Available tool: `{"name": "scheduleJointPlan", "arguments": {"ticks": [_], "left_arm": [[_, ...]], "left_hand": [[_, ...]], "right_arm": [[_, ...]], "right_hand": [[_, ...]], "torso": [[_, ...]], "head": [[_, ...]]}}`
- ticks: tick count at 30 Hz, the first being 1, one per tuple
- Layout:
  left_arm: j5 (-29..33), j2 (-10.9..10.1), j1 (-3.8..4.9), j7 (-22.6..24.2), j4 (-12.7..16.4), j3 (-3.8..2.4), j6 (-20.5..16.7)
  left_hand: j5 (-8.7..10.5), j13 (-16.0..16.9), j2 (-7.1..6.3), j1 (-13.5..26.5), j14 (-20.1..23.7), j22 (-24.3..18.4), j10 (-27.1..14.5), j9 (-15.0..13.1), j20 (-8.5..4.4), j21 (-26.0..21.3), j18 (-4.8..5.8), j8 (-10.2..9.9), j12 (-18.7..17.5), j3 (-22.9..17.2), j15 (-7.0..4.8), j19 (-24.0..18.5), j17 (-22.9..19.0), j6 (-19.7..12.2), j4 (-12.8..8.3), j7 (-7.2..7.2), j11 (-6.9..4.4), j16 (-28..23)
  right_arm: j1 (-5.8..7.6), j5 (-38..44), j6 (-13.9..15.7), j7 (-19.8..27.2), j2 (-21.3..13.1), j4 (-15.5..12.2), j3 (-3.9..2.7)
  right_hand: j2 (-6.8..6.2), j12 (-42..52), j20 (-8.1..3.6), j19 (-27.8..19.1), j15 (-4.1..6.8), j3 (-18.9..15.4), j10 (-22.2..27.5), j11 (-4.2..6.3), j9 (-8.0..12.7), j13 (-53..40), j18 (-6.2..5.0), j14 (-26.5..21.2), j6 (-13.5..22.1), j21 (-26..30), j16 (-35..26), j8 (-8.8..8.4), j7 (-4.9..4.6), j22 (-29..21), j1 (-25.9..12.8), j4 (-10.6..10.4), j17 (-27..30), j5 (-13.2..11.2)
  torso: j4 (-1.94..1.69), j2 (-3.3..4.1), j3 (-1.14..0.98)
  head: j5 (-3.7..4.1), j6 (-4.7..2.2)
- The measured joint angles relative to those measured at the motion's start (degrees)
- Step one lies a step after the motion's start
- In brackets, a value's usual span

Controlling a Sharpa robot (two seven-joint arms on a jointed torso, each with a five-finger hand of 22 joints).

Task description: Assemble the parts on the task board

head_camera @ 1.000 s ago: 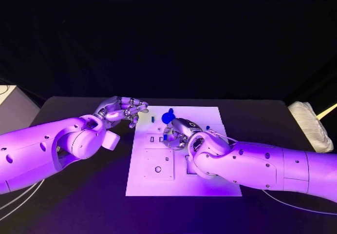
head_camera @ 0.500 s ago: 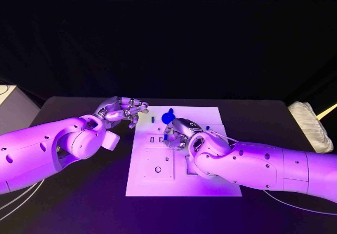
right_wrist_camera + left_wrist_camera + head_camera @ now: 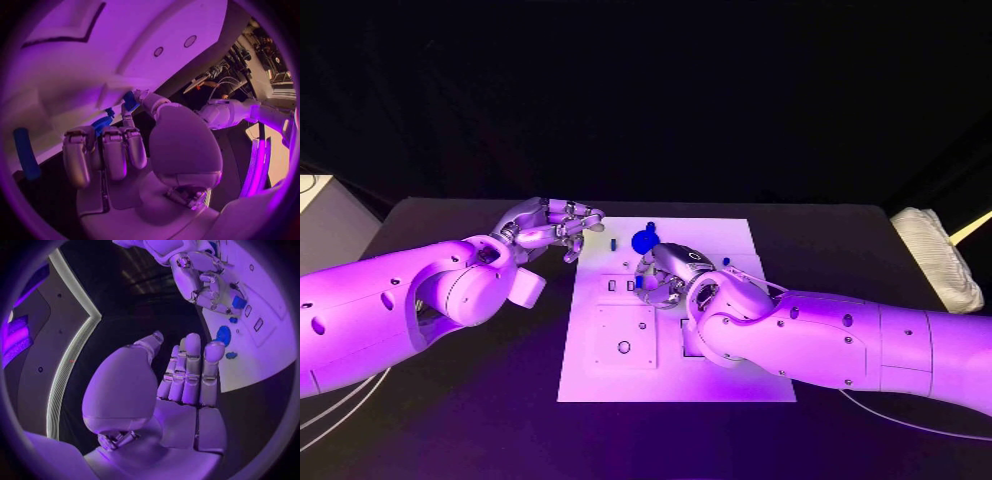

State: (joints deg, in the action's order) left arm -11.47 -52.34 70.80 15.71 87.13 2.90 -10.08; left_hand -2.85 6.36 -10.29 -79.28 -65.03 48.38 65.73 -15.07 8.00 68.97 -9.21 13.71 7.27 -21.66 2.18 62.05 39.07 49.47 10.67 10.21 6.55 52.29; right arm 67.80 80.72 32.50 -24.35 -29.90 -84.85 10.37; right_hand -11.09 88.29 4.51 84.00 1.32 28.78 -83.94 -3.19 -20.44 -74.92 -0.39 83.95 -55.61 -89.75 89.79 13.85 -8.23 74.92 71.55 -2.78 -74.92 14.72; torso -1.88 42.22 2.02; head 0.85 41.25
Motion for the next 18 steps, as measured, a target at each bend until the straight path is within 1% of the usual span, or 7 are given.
{"name": "scheduleJointPlan", "arguments": {"ticks": [5,7,10,12,14,17,18], "left_arm": [[0.0,0.0,0.0,0.0,0.0,0.0,0.0],[0.0,0.0,0.0,0.0,0.0,0.0,0.1],[0.0,0.0,0.0,0.0,0.0,0.0,0.1],[0.0,0.0,0.0,-0.1,-0.1,0.0,0.1],[0.0,0.0,0.0,-0.1,-0.1,0.0,0.2],[0.0,0.0,0.0,-0.1,-0.1,0.0,0.2],[0.0,0.0,0.0,-0.1,-0.1,0.0,0.2]], "left_hand": [[0.0,0.0,0.0,0.0,0.0,0.0,0.0,0.0,0.0,0.0,0.0,0.0,0.0,0.0,0.0,0.0,0.0,0.0,0.0,0.0,0.0,0.0],[0.0,0.0,0.0,0.0,0.0,0.0,0.0,0.0,0.0,0.0,0.0,0.0,0.0,0.0,0.0,0.0,0.0,0.0,0.0,0.0,0.0,0.0],[0.0,0.0,0.0,0.0,0.0,0.1,0.0,0.0,-0.21,0.0,0.0,0.0,0.0,0.0,0.0,0.2,0.0,0.0,0.0,0.0,0.0,0.0],[0.0,0.0,0.0,0.0,0.0,0.1,0.0,0.0,-0.21,0.0,0.0,0.0,0.0,0.0,0.0,0.2,0.0,0.0,0.0,0.0,0.0,0.0],[0.0,0.0,0.0,0.0,0.0,0.1,0.0,-0.1,-0.22,0.0,-0.01,0.0,0.0,0.0,0.0,0.2,0.0,0.0,0.0,0.0,0.0,0.0],[0.0,0.0,0.0,0.0,0.0,0.1,0.0,-0.1,-0.21,0.0,-0.01,0.0,0.0,0.0,0.0,0.2,0.0,0.0,0.0,0.0,0.0,0.0],[0.0,0.0,0.0,0.0,0.0,0.1,0.0,-0.1,-0.21,0.1,0.0,0.0,0.0,0.0,0.0,0.2,0.0,0.0,0.0,0.0,0.0,0.0]], "right_arm": [[-0.01,0.0,-0.1,0.1,0.0,-0.1,0.04],[-0.03,-0.1,-0.1,0.2,0.0,-0.1,0.05],[-0.03,-0.1,-0.1,0.4,-0.1,-0.1,0.06],[-0.03,-0.1,-0.1,0.5,-0.1,-0.1,0.06],[-0.03,-0.1,0.0,0.6,-0.1,-0.1,0.06],[-0.03,-0.1,0.1,0.8,-0.1,-0.1,0.07],[-0.03,-0.1,0.2,0.8,-0.1,-0.1,0.07]], "right_hand": [[-0.74,-0.6,0.44,0.0,-0.41,-0.2,-0.1,-0.06,0.3,0.0,0.0,0.0,1.5,0.0,0.0,-0.57,-0.29,0.0,-0.7,-0.2,0.0,-0.5],[-0.92,-1.0,0.43,0.0,-0.73,-0.4,-0.1,-0.52,0.6,0.0,0.0,0.1,2.4,0.0,0.0,-1.14,-0.57,0.0,-0.9,-0.1,0.0,-0.8],[-1.06,-1.7,1.05,0.0,-1.32,-0.7,-0.2,-1.03,1.1,0.0,0.0,0.1,4.5,0.0,0.0,-2.37,-1.17,0.0,-1.1,-0.4,0.0,-1.4],[-1.25,-2.1,1.45,0.0,-1.34,-1.4,0.0,-1.23,1.3,0.0,0.0,0.1,5.0,0.0,0.0,-2.79,-1.66,0.0,-0.9,-0.5,0.0,-2.7],[-1.47,-2.2,1.46,0.0,-1.65,-2.0,-0.2,-1.39,1.4,0.0,0.0,0.0,5.3,0.0,0.0,-3.08,-1.57,0.0,-0.8,-0.7,0.0,-3.9],[-1.68,-2.8,1.78,-0.1,-1.74,-3.9,0.0,-1.65,1.7,0.0,0.0,0.1,6.3,0.0,0.0,-3.66,-1.81,0.0,-1.0,-1.2,0.0,-6.1],[-1.62,-3.2,1.87,0.0,-1.97,-5.6,-0.1,-1.71,1.8,0.0,0.0,0.0,6.7,0.0,0.0,-3.97,-2.06,0.0,-0.7,-1.7,0.0,-7.0]], "torso": [[0.01,0.02,-0.02],[0.01,0.02,-0.02],[0.0,0.02,-0.03],[-0.01,0.02,-0.02],[-0.01,0.02,-0.03],[0.0,0.02,-0.03],[0.01,0.02,-0.03]], "head": [[-0.03,0.03],[-0.04,0.03],[-0.04,0.03],[-0.04,0.03],[-0.02,0.03],[-0.01,-0.02],[-0.01,-0.03]]}}
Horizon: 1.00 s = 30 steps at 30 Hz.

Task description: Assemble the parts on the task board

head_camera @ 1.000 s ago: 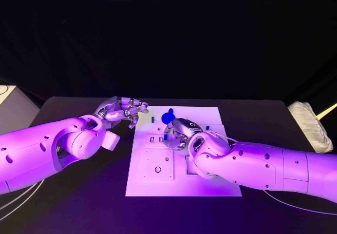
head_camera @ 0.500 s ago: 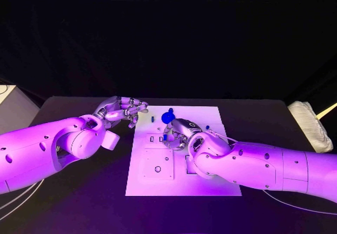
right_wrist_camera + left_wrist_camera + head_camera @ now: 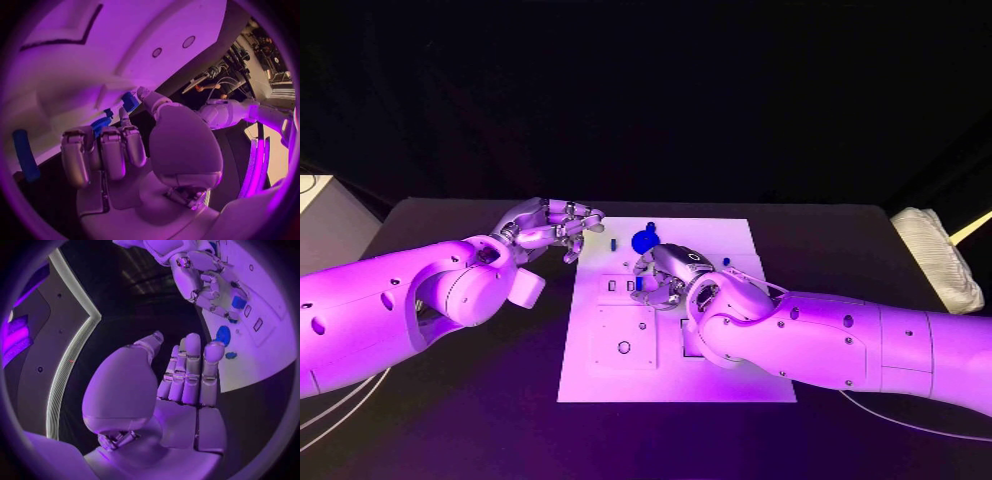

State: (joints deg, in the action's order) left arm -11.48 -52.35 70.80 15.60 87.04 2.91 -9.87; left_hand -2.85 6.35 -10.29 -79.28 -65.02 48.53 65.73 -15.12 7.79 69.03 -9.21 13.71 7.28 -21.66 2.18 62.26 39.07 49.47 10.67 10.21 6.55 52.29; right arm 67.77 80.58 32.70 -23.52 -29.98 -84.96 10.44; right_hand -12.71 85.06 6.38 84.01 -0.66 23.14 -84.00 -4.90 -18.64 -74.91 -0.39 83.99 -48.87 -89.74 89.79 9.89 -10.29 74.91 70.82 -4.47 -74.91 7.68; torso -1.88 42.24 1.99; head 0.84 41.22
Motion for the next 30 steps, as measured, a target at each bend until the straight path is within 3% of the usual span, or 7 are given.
{"name": "scheduleJointPlan", "arguments": {"ticks": [3,6,9,13,17,22,30], "left_arm": [[0.0,0.0,0.0,0.0,0.0,0.0,0.0],[0.0,0.0,0.0,-0.1,-0.1,0.01,0.0],[0.0,0.1,0.0,-0.1,-0.3,0.01,0.0],[-0.2,0.3,-0.01,-0.4,-0.7,0.01,-0.1],[-1.2,1.2,-0.01,-1.5,-1.6,0.01,-0.4],[-3.9,2.3,0.06,-5.5,-3.2,-0.06,-0.7],[-13.4,5.8,2.05,-19.6,-5.6,-0.08,2.2]], "left_hand": [[0.0,0.0,0.0,0.0,0.0,0.0,0.0,0.0,0.0,0.1,0.0,0.0,0.0,0.0,0.01,0.0,0.1,0.0,0.0,0.0,0.0,0.0],[0.0,0.1,0.0,0.0,-0.2,0.5,0.0,0.0,0.2,0.3,0.78,0.0,0.1,0.2,0.19,0.4,0.1,0.0,0.2,0.0,0.0,0.0],[0.0,0.6,0.0,0.0,-0.8,2.0,0.3,-0.1,0.11,1.5,0.88,0.0,1.3,0.2,-0.11,1.3,0.5,0.0,0.2,0.0,-0.33,0.9],[0.0,3.3,0.0,0.0,-5.1,6.6,1.4,-0.6,-0.15,4.6,1.77,0.3,5.3,1.4,-0.37,4.3,8.5,0.0,0.2,0.0,-0.72,7.7],[-0.15,17.6,0.42,1.5,-16.1,15.4,-0.8,-3.9,-0.93,9.8,3.11,5.9,25.0,4.9,-1.21,10.1,32.0,0.9,0.4,-0.88,-1.78,26.5],[-0.15,40.5,1.81,4.2,-18.9,25.5,-1.9,-9.0,-1.69,14.8,4.9,13.6,53.0,6.0,-1.92,17.1,35.9,0.3,3.3,-1.97,-3.0,35.6],[-0.15,51.5,1.66,5.3,-19.0,26.4,3.6,-13.2,-2.81,16.8,5.79,18.6,63.0,6.7,-2.7,20.5,35.9,0.4,5.5,-3.08,-4.2,37.5]], "right_arm": [[0.0,0.0,0.3,0.2,-0.1,0.0,0.01],[0.0,0.0,0.9,0.4,-0.3,-0.2,0.01],[0.0,-0.1,1.8,0.9,-0.9,-1.0,0.01],[0.23,-0.7,3.3,2.3,-2.3,-2.7,0.01],[1.77,-3.5,4.8,6.8,-5.0,-4.7,-0.21],[4.29,-10.9,5.1,13.7,-8.9,-5.5,-0.48],[7.97,-25.8,2.5,23.5,-15.6,-6.2,-0.61]], "right_hand": [[0.87,-0.2,0.41,0.0,-0.18,-4.5,0.0,-0.47,0.3,0.0,-0.01,0.0,1.1,0.0,0.0,-0.77,-0.36,0.0,1.9,-1.5,0.0,-1.2],[2.15,-0.5,0.85,0.0,-0.79,-14.7,0.1,-0.96,0.8,0.0,-0.01,0.0,2.2,0.0,0.0,-1.97,-0.75,0.0,5.9,-6.6,0.0,-3.0],[2.04,-0.5,0.95,-0.1,-0.79,-18.0,0.1,-0.97,0.9,0.0,0.0,0.0,2.2,0.0,0.0,-2.26,-0.76,0.0,9.3,-11.2,0.0,-3.0],[2.9,-0.5,0.94,-0.1,-0.79,-18.1,0.1,-0.97,0.8,0.0,-0.01,0.0,1.7,0.0,0.0,-2.19,-0.55,0.0,10.8,-12.0,0.0,-1.1],[4.27,-0.5,0.94,-0.1,-0.79,-16.2,0.1,-0.97,0.4,0.0,0.0,0.0,-0.1,0.0,0.0,-1.16,-0.08,0.0,12.6,-11.5,0.0,2.5],[4.48,-0.5,0.85,0.0,-0.77,-14.8,-0.1,-0.67,-0.1,0.0,0.0,0.0,-1.4,0.0,0.0,-0.05,0.4,0.0,13.3,-11.2,0.0,3.8],[4.48,-0.3,0.49,-0.1,-0.35,-14.1,0.1,-0.53,-0.3,0.0,0.0,0.0,-2.0,0.0,0.0,0.86,0.59,0.0,13.3,-11.1,0.0,4.3]], "torso": [[0.0,0.0,0.0],[0.0,0.01,0.01],[0.0,0.0,0.0],[-0.01,-0.07,-0.02],[0.04,-0.32,-0.02],[0.1,-0.86,-0.03],[0.03,-1.9,-0.17]], "head": [[-0.01,-0.01],[-0.02,-0.01],[-0.02,0.04],[-0.02,-0.01],[0.01,-0.17],[-0.08,-0.23],[-0.49,0.25]]}}
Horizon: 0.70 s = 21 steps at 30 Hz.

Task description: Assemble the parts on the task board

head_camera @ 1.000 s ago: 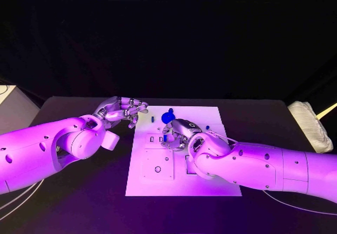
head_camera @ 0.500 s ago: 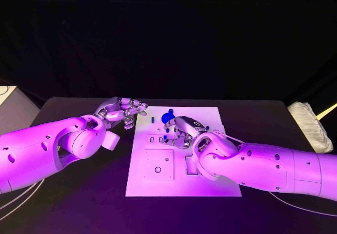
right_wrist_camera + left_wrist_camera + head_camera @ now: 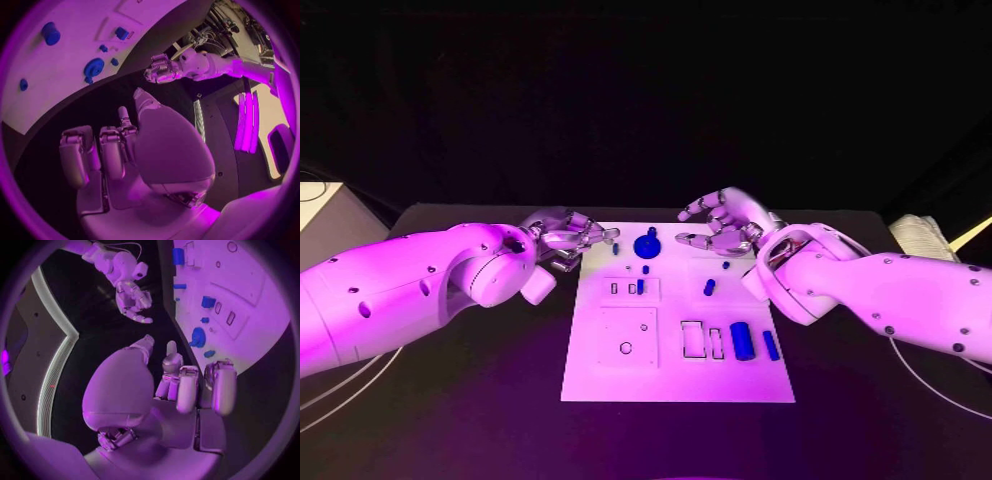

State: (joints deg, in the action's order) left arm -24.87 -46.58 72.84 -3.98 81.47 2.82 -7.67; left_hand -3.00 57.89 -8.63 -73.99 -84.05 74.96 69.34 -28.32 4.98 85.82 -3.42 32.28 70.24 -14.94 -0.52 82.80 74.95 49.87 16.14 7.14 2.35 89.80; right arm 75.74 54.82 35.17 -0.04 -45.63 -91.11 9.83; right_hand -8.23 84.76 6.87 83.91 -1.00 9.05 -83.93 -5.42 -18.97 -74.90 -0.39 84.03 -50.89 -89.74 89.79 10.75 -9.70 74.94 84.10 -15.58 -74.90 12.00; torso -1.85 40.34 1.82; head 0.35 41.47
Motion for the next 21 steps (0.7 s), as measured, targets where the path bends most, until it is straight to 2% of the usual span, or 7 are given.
{"name": "scheduleJointPlan", "arguments": {"ticks": [2,4,6,13,18,21], "left_arm": [[-2.9,1.7,0.92,-4.4,-0.9,0.01,1.9],[-5.3,3.2,1.74,-7.9,-1.7,0.1,3.7],[-8.0,5.0,2.64,-11.8,-2.7,0.35,6.0],[-14.6,11.5,5.25,-22.1,-7.1,2.15,12.7],[-17.7,14.8,6.14,-26.1,-9.4,2.75,16.1],[-19.6,16.7,6.45,-27.7,-10.7,3.12,17.8]], "left_hand": [[0.0,0.4,0.47,0.5,0.2,0.0,0.0,-0.8,-0.06,0.2,0.05,0.7,0.3,0.2,-0.2,0.3,0.0,-0.2,0.2,-0.22,0.0,0.0],[0.0,0.9,0.69,1.9,0.1,0.0,0.0,-1.8,-0.26,0.2,0.87,1.5,0.8,0.5,-0.32,0.6,0.0,-0.4,0.5,-0.4,0.0,0.0],[0.0,1.1,1.07,2.9,0.0,0.0,0.2,-2.6,-0.27,0.4,0.87,2.1,0.8,0.7,-0.41,0.6,0.0,-0.7,0.6,-0.72,-0.2,0.0],[0.0,0.4,1.88,4.1,0.0,0.0,-0.1,-4.0,-0.27,0.4,0.86,2.6,0.8,1.4,-0.41,1.0,0.0,-2.1,0.5,-0.52,0.12,0.0],[0.0,-0.4,2.11,4.4,0.0,0.0,-1.1,-4.4,-0.27,0.4,0.86,2.6,0.5,1.5,-0.41,1.0,0.0,-3.5,0.4,-0.02,0.41,0.0],[0.0,-0.5,2.44,4.7,0.0,0.0,-1.2,-4.6,-0.27,0.4,0.86,2.6,0.5,1.7,-0.41,1.0,0.0,-3.9,0.5,0.02,0.52,0.0]], "right_arm": [[0.6,-3.4,-1.1,2.0,-1.5,-0.2,-0.01],[0.91,-5.8,-1.8,3.4,-2.5,-0.3,-0.01],[1.15,-8.1,-2.5,4.7,-3.3,-0.3,0.0],[1.5,-12.0,-3.7,6.9,-4.3,0.6,0.02],[1.67,-13.1,-4.0,7.4,-4.5,1.5,0.03],[1.79,-13.5,-4.1,7.4,-4.5,2.0,0.04]], "right_hand": [[0.0,0.0,0.0,0.0,0.0,0.0,0.0,0.0,0.0,0.0,0.0,0.0,0.0,0.0,0.0,0.0,0.0,0.0,0.0,0.0,0.0,0.2],[0.0,0.0,0.0,0.0,0.0,0.0,0.0,0.0,0.0,0.0,0.0,0.0,0.0,0.0,0.0,0.0,0.0,0.0,0.0,0.0,0.0,0.3],[0.0,0.0,0.0,0.0,0.0,0.1,0.0,0.0,0.0,0.0,0.0,0.0,0.0,0.0,0.0,0.0,0.0,0.0,0.0,-0.1,0.0,0.3],[0.0,0.0,0.0,0.0,0.0,0.7,0.0,0.0,0.0,0.0,0.0,0.0,0.0,0.0,0.0,0.0,0.0,0.0,0.0,0.1,0.0,1.2],[0.0,0.0,0.0,0.0,-0.01,0.7,0.0,0.0,0.0,0.0,0.0,0.0,0.0,0.0,0.0,0.0,0.0,0.0,0.0,0.1,0.0,1.3],[0.0,0.0,0.0,0.0,-0.01,0.9,0.0,0.0,0.0,0.0,0.0,0.0,0.3,0.0,0.0,0.0,-0.29,0.0,0.0,-0.1,0.0,1.5]], "torso": [[-0.07,-0.25,-0.07],[-0.15,-0.5,-0.15],[-0.22,-0.69,-0.25],[-0.25,-1.16,-0.65],[-0.18,-1.22,-0.86],[-0.18,-1.23,-0.86]], "head": [[-0.12,0.13],[-0.24,0.3],[-0.36,0.39],[-0.83,0.94],[-1.03,1.3],[-1.0,1.53]]}}
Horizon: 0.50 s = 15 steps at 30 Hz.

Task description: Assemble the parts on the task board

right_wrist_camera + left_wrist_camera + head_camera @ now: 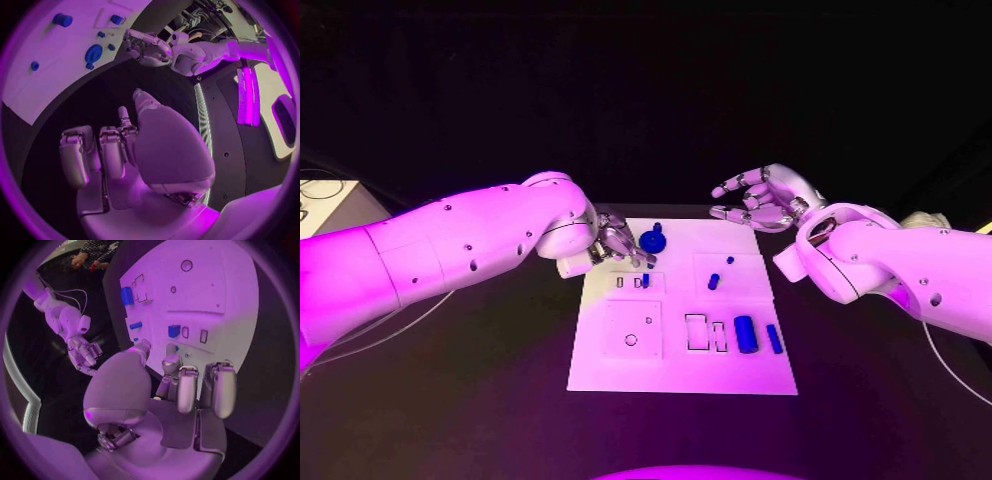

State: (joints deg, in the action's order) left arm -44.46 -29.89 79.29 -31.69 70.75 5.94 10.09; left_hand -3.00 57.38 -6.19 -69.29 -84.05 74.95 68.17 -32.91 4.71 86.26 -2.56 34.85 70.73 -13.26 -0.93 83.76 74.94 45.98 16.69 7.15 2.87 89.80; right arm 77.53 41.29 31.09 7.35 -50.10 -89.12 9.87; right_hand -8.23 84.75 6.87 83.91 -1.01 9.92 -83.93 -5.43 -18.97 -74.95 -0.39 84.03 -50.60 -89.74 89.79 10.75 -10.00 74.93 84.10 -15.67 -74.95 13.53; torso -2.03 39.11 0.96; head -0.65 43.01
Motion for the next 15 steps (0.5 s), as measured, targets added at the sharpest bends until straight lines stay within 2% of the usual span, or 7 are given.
{"name": "scheduleJointPlan", "arguments": {"ticks": [2,8,10,15], "left_arm": [[-1.1,1.0,0.13,-0.7,-0.8,0.17,0.8],[-3.6,3.8,0.29,-2.1,-3.0,0.46,2.8],[-4.2,4.4,0.29,-2.4,-3.5,0.53,3.3],[-5.4,5.1,0.3,-2.9,-4.3,0.62,4.4]], "left_hand": [[0.0,-0.1,0.72,1.2,0.0,0.0,-0.3,-0.3,0.21,0.0,0.0,-0.3,0.0,0.1,0.0,0.2,0.0,-0.2,0.1,0.22,0.3,0.0],[0.0,-0.1,1.02,1.5,0.0,0.0,-0.3,-0.5,0.2,0.0,-0.01,-0.3,0.0,0.1,0.0,0.2,0.0,-0.2,0.1,0.21,0.31,0.0],[0.0,0.0,1.34,1.8,0.0,0.0,-0.3,-0.6,0.2,0.0,-0.01,-0.3,0.0,0.1,0.0,0.2,0.0,-0.2,0.1,0.21,0.31,0.0],[0.0,0.1,1.4,1.9,0.0,0.0,-0.3,-0.8,0.2,0.1,-0.01,-0.3,0.0,0.1,0.0,0.2,0.0,-0.2,0.1,0.21,0.31,0.0]], "right_arm": [[0.1,-0.2,0.0,0.0,0.1,0.4,0.0],[0.37,-0.5,0.1,0.0,0.6,1.5,0.0],[0.43,-0.5,0.1,0.0,0.7,1.7,0.0],[0.52,-0.7,0.4,0.1,0.8,2.0,-0.01]], "right_hand": [[0.0,0.0,0.0,0.0,0.0,0.0,0.0,0.0,0.0,0.0,0.0,0.0,0.0,0.0,0.0,0.0,-0.01,0.0,0.0,0.0,0.0,0.0],[-0.46,-2.4,0.0,0.0,0.0,1.1,1.1,0.3,0.0,0.0,0.0,0.0,1.1,3.5,-0.3,0.0,-0.23,0.0,-0.5,0.0,0.0,0.2],[-0.46,-2.8,0.0,0.0,0.0,1.1,1.7,0.2,0.0,0.0,0.0,0.0,1.3,4.0,-0.3,0.0,-0.02,0.0,-0.5,0.0,0.0,0.2],[-0.46,-2.9,0.0,0.0,0.0,1.3,1.7,0.3,0.0,0.0,0.0,0.0,1.5,4.0,-0.3,0.0,-0.21,0.0,-0.5,0.2,0.0,0.2]], "torso": [[0.02,0.0,-0.01],[0.07,0.08,0.03],[0.07,0.09,0.06],[0.07,0.1,0.1]], "head": [[0.01,0.07],[0.05,0.36],[0.1,0.41],[0.24,0.51]]}}
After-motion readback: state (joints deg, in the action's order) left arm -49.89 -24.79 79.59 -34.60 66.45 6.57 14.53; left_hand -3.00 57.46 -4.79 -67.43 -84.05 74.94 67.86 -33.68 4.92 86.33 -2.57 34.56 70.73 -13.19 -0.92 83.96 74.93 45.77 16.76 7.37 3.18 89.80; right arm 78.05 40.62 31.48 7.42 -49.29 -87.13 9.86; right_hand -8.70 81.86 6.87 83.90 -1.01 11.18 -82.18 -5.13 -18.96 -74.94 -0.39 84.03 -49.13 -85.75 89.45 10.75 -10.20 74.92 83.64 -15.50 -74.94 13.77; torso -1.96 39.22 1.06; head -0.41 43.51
